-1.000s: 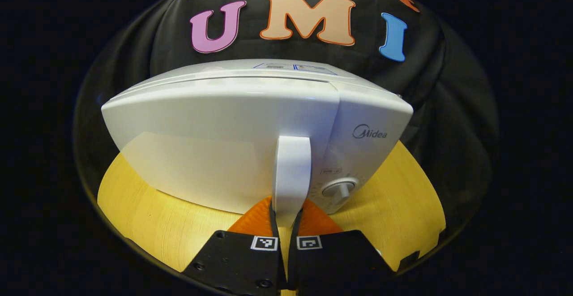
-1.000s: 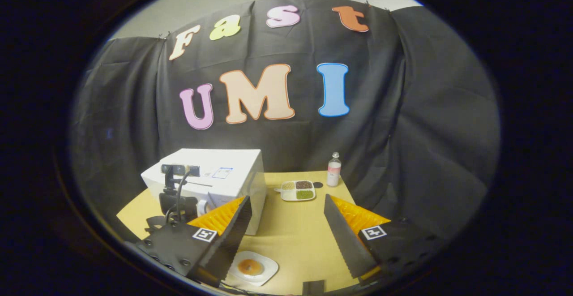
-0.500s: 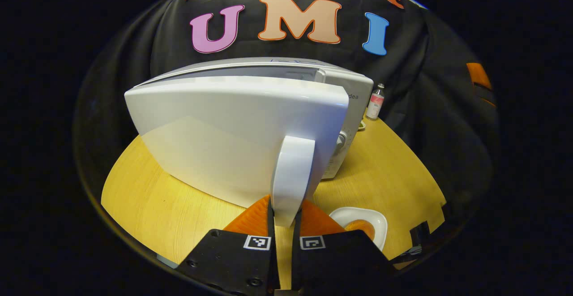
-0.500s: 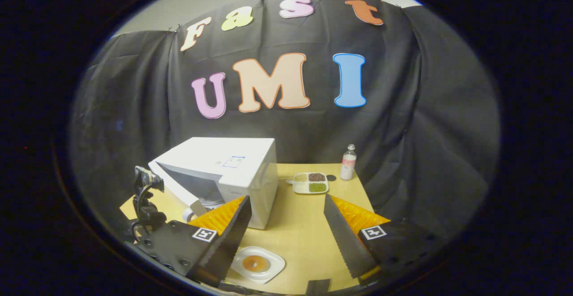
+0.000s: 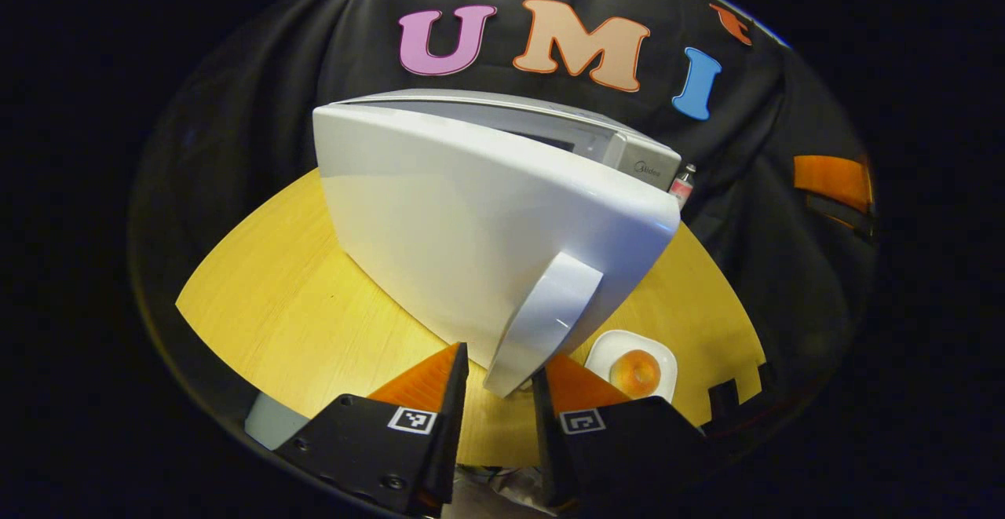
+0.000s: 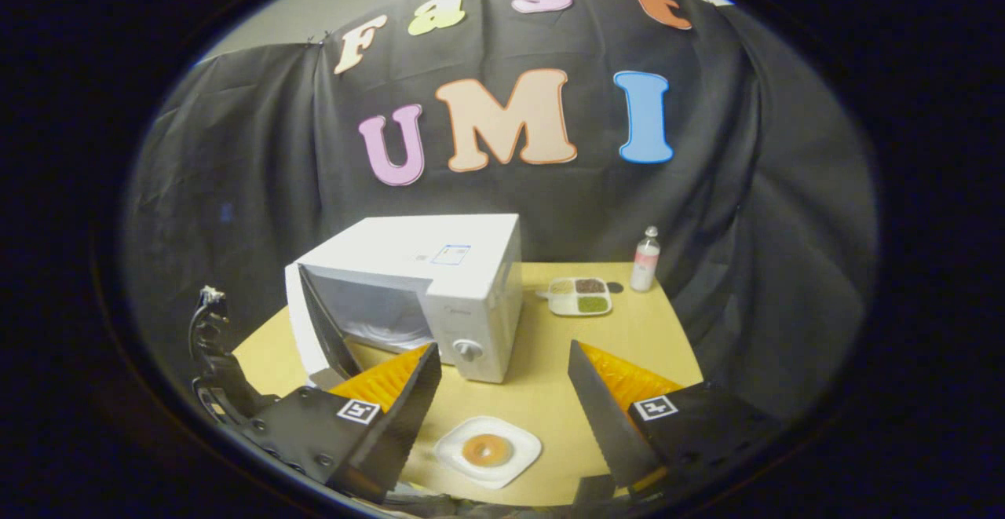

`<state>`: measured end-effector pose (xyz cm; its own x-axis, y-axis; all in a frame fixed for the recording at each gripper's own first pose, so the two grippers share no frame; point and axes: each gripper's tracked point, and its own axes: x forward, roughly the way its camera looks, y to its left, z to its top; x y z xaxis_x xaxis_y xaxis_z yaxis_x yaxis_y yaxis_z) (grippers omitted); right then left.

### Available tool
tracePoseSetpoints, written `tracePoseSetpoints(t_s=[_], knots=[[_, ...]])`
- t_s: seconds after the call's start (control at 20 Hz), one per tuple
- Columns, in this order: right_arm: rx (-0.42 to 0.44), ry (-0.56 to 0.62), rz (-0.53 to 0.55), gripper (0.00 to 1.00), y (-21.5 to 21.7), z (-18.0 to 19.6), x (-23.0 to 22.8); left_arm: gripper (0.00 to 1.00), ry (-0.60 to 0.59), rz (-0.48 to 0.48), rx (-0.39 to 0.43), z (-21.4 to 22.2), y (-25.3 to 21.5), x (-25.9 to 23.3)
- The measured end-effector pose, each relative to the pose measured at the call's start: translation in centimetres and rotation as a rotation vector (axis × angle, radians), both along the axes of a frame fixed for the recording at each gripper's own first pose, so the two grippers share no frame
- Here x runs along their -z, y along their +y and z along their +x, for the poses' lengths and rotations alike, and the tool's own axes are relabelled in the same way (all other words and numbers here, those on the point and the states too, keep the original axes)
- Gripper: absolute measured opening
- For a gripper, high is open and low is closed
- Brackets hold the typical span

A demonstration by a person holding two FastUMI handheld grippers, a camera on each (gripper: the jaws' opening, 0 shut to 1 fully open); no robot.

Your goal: Open the microwave oven with the left hand, put the food in, and close the microwave oven.

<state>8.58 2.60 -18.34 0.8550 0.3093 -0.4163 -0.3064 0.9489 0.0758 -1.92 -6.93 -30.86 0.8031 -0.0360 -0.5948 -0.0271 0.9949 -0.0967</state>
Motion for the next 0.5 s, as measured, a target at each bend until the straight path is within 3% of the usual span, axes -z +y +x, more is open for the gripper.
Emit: tracePoseSetpoints(t_s=[0.1,0.25,0.3,0.35,0.5], knots=[[-0.009,0.034,0.029,0.96,1.4,-0.6,0.7,0.53,-0.004,0.016,-0.017,-1.2,1.9,-0.4],[-0.005,0.067,0.046,1.00,2.7,-0.9,1.7,0.82,0.005,0.002,-0.054,-2.8,4.4,-0.9],[-0.005,0.072,0.044,0.92,3.1,-1.0,2.0,0.86,0.003,-0.003,-0.059,-3.3,4.9,-1.0],[-0.006,0.074,0.038,0.92,3.6,-1.0,2.3,0.91,-0.002,-0.001,-0.061,-3.8,5.6,-1.4],[-0.005,0.087,0.018,0.92,5.0,-1.1,3.4,0.91,-0.005,0.017,-0.073,-5.4,7.8,-2.1]])
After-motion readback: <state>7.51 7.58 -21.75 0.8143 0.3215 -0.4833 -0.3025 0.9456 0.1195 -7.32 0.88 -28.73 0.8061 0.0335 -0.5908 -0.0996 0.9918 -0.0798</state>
